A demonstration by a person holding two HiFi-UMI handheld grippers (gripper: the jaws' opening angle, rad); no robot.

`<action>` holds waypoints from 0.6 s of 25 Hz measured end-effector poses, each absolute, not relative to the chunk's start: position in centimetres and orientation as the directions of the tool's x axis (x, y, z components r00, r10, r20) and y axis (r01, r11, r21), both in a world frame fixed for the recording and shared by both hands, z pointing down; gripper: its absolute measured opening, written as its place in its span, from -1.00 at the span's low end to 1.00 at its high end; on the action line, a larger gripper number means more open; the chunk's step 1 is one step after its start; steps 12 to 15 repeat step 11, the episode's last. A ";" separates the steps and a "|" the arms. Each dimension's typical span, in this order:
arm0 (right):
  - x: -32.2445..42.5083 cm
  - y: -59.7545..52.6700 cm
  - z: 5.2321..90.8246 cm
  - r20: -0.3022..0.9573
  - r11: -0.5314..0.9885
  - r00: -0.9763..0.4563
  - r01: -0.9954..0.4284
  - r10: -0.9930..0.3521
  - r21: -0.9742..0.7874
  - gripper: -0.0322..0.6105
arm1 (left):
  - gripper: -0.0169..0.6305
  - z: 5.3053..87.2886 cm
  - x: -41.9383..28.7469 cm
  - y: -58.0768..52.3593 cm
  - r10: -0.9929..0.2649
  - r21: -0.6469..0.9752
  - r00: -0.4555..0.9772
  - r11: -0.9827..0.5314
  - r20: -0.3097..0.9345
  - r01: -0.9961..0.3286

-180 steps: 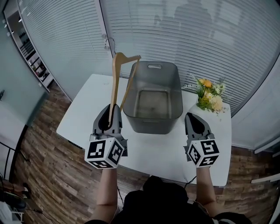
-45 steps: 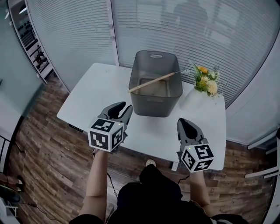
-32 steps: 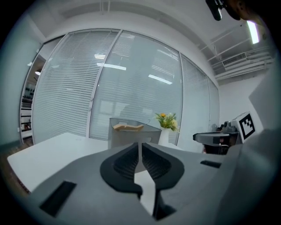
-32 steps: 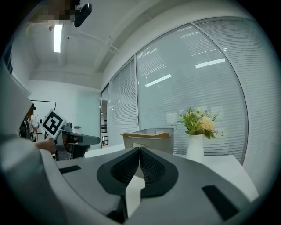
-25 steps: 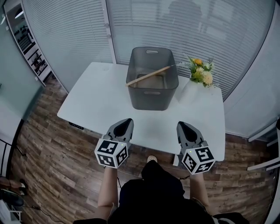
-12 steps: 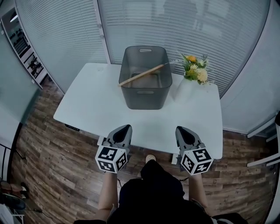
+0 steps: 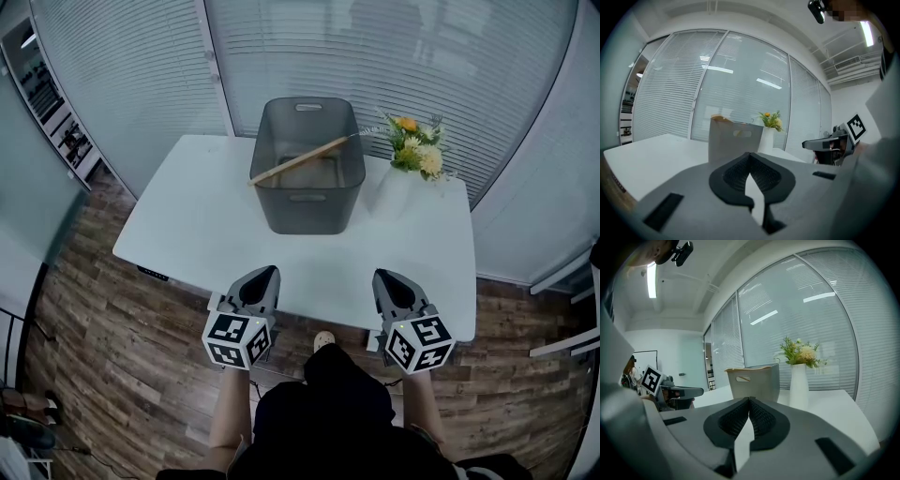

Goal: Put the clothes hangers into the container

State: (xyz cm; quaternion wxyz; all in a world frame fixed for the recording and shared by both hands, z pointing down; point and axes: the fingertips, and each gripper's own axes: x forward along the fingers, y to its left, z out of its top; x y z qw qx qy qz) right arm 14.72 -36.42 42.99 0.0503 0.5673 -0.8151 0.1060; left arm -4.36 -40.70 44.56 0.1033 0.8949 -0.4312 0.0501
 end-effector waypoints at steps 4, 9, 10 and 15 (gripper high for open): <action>14.7 -36.4 43.1 0.205 0.335 -0.353 -0.935 -0.913 -0.119 -0.81 | -0.92 44.5 -4.6 -40.8 -0.765 0.159 0.620 -0.599 0.176 -0.784; 14.6 -36.8 42.9 0.203 0.338 -0.356 -0.934 -0.912 -0.117 -0.81 | -0.92 44.5 -4.6 -41.0 -0.765 0.159 0.617 -0.597 0.182 -0.787; 14.6 -36.9 42.8 0.202 0.339 -0.357 -0.933 -0.912 -0.117 -0.81 | -0.92 44.5 -4.6 -41.1 -0.765 0.159 0.617 -0.597 0.183 -0.787; 14.6 -37.0 42.8 0.201 0.340 -0.357 -0.933 -0.912 -0.117 -0.81 | -0.92 44.5 -4.6 -41.2 -0.765 0.159 0.618 -0.597 0.183 -0.786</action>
